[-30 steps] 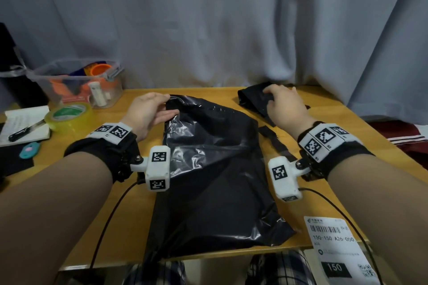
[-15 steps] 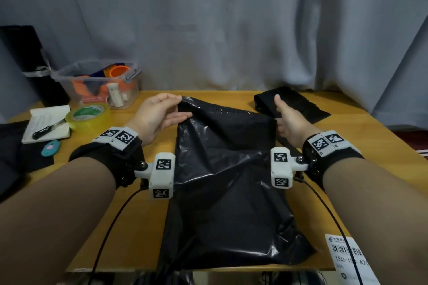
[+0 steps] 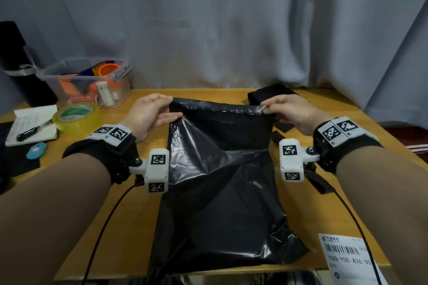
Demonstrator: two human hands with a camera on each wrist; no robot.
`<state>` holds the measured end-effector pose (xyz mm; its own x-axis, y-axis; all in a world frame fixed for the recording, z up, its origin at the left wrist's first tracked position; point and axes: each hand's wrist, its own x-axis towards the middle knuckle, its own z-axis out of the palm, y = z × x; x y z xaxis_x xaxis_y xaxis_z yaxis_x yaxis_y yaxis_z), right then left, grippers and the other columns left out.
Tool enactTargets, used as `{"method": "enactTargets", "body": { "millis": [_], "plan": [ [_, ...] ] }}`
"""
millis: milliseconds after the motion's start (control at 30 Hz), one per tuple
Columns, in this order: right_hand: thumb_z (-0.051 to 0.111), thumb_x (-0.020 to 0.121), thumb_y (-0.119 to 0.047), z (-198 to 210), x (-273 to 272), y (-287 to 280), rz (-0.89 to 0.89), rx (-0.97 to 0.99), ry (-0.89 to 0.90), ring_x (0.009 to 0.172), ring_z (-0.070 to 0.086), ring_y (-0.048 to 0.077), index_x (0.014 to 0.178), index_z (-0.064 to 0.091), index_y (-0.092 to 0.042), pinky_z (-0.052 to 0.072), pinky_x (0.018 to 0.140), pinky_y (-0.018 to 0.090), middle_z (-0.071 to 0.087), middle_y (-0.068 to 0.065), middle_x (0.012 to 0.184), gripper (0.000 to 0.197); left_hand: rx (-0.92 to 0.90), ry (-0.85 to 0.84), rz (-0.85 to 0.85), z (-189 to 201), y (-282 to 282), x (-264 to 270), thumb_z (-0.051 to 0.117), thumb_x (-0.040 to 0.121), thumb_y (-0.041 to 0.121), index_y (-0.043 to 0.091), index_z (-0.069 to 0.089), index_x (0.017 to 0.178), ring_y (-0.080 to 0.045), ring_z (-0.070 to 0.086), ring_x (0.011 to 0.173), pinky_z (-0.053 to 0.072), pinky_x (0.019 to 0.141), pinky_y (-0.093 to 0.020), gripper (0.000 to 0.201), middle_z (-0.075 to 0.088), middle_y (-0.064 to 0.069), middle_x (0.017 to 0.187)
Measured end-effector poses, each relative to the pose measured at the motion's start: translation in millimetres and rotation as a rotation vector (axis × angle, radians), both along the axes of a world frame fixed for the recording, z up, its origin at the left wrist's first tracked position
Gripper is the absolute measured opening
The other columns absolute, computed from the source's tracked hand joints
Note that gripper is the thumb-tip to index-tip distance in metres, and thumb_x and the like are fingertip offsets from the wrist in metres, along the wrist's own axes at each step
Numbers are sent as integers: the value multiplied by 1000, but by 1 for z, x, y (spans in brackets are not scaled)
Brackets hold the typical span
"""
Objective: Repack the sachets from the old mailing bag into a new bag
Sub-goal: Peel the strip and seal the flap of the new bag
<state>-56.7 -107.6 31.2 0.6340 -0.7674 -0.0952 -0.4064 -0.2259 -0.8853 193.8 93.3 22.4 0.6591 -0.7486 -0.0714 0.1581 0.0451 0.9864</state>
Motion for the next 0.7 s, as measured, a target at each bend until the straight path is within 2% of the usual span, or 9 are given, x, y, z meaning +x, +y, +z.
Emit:
{"method": "enactTargets", "body": {
  "millis": [67,167,267,300,367,433,533,600,700],
  "plan": [
    [67,81,-17,-2,2,1,-40,-28,42,99,55,20,94,71,-19,43,76,28,65,4,102,13,30,-3,13,-4,-2,3,53,94,12,12,57,82,-20,73,70,59,66,-23,12,66,0,55],
    [69,80,-18,-5,7,2,-100,3,58,73,51,17,85,70,-15,40,60,24,57,5,78,6,82,-11,66,-13,-8,9,54,94,13,12,57,85,-19,73,70,59,63,-21,10,66,-9,79],
    [66,83,-15,-7,13,-2,-143,94,31,54,44,12,94,66,-9,36,45,21,50,2,68,12,108,-9,96,-19,-14,14,53,95,14,12,55,86,-15,72,61,57,55,-18,10,61,-11,91],
    [65,85,-14,-7,15,-3,-143,153,14,55,51,14,99,64,-9,43,45,22,54,4,73,15,126,-4,88,-20,-16,15,52,96,15,14,55,86,-16,72,61,57,53,-18,10,60,-10,94],
    [60,90,-14,-8,18,-2,-97,302,2,75,68,25,107,59,-12,58,64,34,61,8,94,18,195,-3,42,-24,-18,17,50,97,18,18,53,86,-22,73,70,60,56,-26,12,59,-8,102],
    [54,94,-14,-11,21,-2,-62,401,5,93,67,35,111,55,-14,56,80,46,60,13,109,17,275,-14,-15,-27,-19,18,45,99,19,21,50,84,-27,70,81,60,63,-33,16,60,-5,107],
    [50,96,-14,-23,23,1,-59,453,-12,100,64,40,109,52,-14,57,74,43,57,17,115,13,331,-3,-74,-33,-16,19,41,101,22,22,47,82,-29,68,90,59,72,-38,20,60,-4,109],
    [51,95,-14,-35,22,1,-66,443,-52,104,62,40,105,51,-16,56,73,39,58,16,114,10,328,15,-90,-38,-13,20,40,101,22,21,46,81,-28,66,94,54,86,-40,21,58,-5,104],
    [54,94,-12,-51,17,3,-107,431,-184,105,63,35,88,50,-14,53,86,40,61,14,106,8,258,47,-67,-45,-6,20,42,100,19,18,47,81,-25,64,103,46,98,-37,19,54,-5,85]
  ]
}}
